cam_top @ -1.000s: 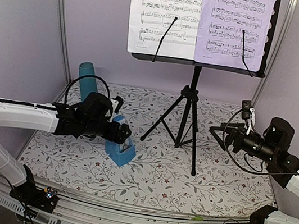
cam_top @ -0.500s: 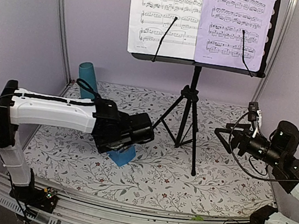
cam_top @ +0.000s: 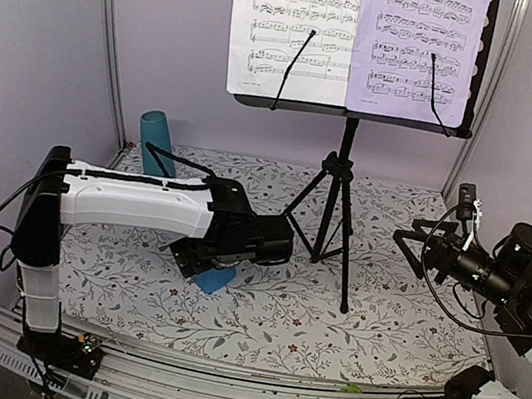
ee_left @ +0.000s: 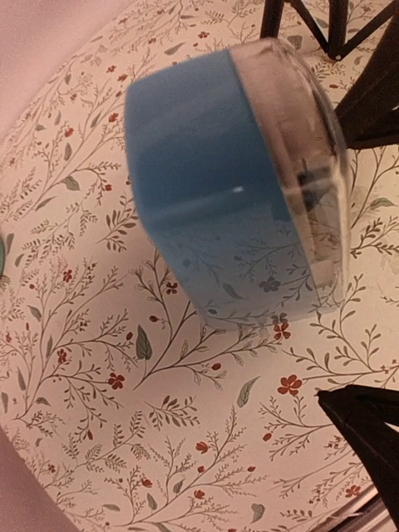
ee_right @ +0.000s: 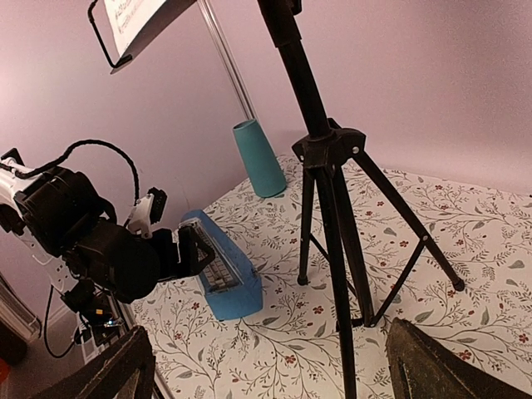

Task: Set up the instrument practice props
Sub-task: Pick up the metronome from the center of the board.

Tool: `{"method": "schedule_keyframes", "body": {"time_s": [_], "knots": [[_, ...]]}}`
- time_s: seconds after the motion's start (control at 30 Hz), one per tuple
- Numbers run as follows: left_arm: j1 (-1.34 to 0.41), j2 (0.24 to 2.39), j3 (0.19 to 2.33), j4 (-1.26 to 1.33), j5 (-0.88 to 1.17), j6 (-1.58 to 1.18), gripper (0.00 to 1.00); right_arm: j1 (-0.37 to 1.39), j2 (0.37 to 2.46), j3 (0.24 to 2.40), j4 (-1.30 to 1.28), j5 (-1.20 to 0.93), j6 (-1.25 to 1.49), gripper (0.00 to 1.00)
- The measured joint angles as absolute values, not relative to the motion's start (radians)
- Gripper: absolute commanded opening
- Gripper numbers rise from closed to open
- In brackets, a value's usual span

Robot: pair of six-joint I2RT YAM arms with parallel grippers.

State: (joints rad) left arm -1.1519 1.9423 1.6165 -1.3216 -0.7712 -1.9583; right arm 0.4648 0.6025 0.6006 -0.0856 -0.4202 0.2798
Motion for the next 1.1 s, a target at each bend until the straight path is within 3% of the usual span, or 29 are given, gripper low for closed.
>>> {"method": "schedule_keyframes", "body": {"time_s": [0.77,1.1], "knots": [[-1.016,2.03,1.687,-1.324,-0.845,-1.807,0.99,0.465,0.597,0.601,-0.098,-0.42,0.281,0.99],[-0.978,1.991,1.583,-1.12,-0.874,-1.61,0.8,0.465,0.597,0.601,-0.102,-0.42,0.281,0.99]]}}
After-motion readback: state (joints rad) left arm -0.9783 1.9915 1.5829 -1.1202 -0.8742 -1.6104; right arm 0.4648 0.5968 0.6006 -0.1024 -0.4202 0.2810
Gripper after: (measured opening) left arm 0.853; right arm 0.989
